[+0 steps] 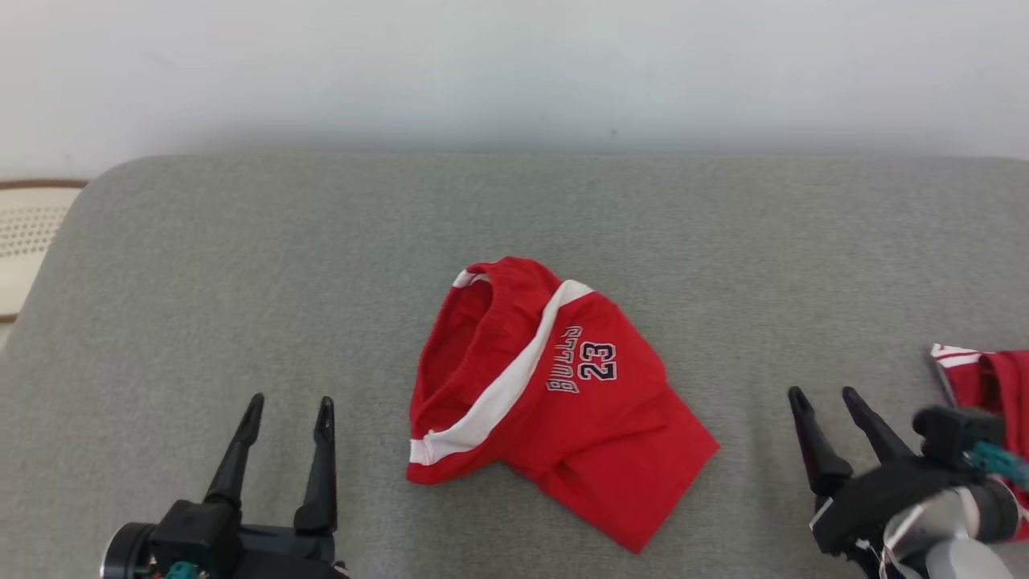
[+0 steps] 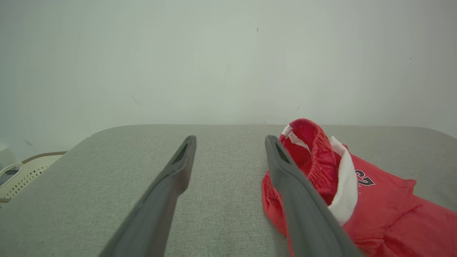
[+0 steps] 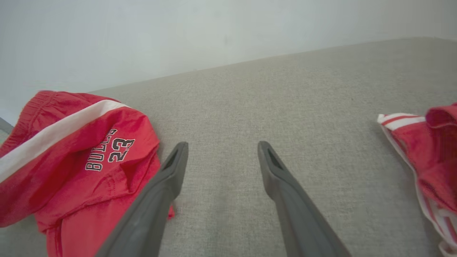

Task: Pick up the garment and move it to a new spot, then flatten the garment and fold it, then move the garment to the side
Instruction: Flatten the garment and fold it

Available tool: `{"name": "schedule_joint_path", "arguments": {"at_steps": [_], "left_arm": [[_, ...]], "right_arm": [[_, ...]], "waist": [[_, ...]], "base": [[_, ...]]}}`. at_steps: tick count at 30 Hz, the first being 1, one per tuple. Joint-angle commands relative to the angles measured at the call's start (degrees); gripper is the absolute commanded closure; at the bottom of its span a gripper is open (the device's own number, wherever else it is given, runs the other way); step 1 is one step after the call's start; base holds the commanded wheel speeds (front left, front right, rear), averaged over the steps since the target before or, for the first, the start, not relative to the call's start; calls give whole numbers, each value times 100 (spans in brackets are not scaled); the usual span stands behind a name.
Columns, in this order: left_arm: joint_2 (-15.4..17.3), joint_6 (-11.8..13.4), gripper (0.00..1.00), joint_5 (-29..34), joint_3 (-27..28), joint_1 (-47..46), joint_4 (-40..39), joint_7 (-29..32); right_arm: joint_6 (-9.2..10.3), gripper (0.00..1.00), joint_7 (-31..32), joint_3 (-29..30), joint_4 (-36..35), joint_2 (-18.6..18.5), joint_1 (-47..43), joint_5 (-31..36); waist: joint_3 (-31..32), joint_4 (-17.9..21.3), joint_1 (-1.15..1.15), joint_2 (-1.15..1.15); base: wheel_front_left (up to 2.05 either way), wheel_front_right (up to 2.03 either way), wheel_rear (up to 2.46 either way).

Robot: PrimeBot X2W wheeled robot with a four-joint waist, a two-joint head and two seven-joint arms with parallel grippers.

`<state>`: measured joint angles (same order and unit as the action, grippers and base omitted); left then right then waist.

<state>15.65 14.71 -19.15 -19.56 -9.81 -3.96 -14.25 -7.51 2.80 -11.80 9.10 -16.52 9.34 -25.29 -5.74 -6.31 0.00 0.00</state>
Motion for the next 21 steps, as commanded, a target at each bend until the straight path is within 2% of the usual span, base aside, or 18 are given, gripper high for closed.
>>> {"name": "schedule_joint_path", "arguments": {"at_steps": [1,11,20,21], "left_arm": [[1,-8,0,7,1,-53,21,-27],[-261,-195,0,72,-222,-397,227,-65],[-480,-323,0,144,-242,-563,377,-91],[-497,-340,0,162,-231,-569,386,-92]], "right_arm": [[4,0,16,-51,26,-42,71,-45],[4,0,-4,-1262,1164,-540,1484,-875],[4,0,164,-2388,1948,-747,2342,-1605],[4,15,199,-2493,2005,-771,2402,-1681]], "waist": [[-162,-189,0,0],[-663,-700,0,0],[-859,-940,0,0],[-867,-945,0,0]], "base": [[0,0,0],[0,0,0],[0,0,0],[0,0,0]]}}
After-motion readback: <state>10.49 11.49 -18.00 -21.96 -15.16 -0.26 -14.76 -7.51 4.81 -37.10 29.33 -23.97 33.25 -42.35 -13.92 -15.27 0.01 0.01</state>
